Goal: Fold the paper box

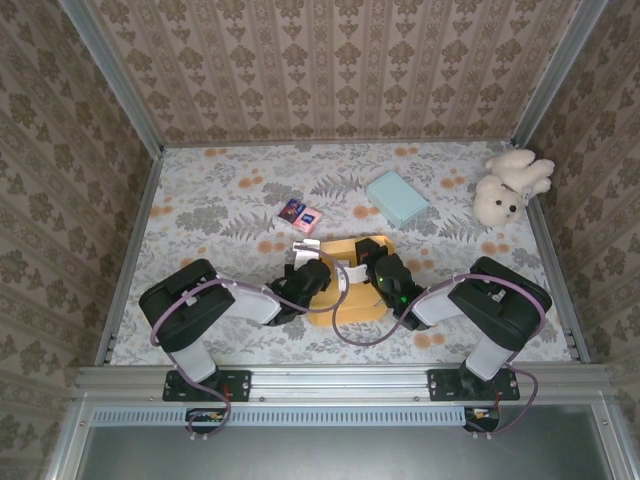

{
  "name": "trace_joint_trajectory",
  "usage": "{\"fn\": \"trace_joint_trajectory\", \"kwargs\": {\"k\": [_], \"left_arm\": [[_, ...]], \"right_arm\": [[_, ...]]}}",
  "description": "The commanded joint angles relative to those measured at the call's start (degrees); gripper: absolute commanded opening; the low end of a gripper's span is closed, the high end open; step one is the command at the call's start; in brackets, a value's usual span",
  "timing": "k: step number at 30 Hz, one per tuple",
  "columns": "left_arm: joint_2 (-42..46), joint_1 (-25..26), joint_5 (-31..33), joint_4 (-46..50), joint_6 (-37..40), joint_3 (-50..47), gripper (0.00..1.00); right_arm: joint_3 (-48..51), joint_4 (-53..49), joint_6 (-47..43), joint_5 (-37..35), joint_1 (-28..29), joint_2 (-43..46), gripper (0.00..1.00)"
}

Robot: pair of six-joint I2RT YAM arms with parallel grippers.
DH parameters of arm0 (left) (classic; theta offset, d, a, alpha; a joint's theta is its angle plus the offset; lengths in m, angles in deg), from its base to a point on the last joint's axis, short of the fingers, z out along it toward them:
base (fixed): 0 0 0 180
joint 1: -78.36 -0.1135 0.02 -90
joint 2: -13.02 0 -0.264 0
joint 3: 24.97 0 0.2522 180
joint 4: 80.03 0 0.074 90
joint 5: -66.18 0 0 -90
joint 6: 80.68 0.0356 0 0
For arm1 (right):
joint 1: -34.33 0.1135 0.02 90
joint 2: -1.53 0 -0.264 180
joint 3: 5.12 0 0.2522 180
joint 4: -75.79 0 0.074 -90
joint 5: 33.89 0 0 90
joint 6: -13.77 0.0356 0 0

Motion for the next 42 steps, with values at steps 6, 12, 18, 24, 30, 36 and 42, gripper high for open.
{"fn": "trace_joint_trajectory", "kwargs": {"k": [6, 12, 18, 24, 30, 36, 42], "left_arm": [[-1.92, -4.09, 14.28, 19.77, -10.07, 2.87, 0.09], [-4.76, -6.09, 16.71, 27.47, -16.55, 5.76, 0.01], [-5.88, -6.27, 19.6, 32.5, -20.67, 7.07, 0.0], [-3.35, -6.18, 13.93, 22.77, -13.12, 4.3, 0.09], [-0.26, -4.49, 9.0, 18.94, -9.48, 3.42, 0.3], [5.4, -2.73, 5.68, 17.77, -8.31, 0.73, 0.41], [14.61, -1.79, 0.07, 16.76, -6.42, -3.72, 0.54]], "right_arm": [[0.33, -5.06, 1.98, -1.48, -0.37, -0.96, 0.0], [0.23, -5.46, 2.61, -1.78, -0.37, -1.27, 0.0], [0.14, -5.54, 3.36, -1.96, -0.4, -1.08, 0.0], [-0.39, -6.59, 5.52, -2.03, -0.42, -1.36, 0.0], [-0.79, -6.94, 7.28, -3.27, -0.4, -2.07, 0.0], [-1.59, -8.15, 8.57, -4.58, -0.45, -2.27, 0.0], [-2.13, -9.95, 9.95, -4.84, -0.45, -2.08, 0.0]]}}
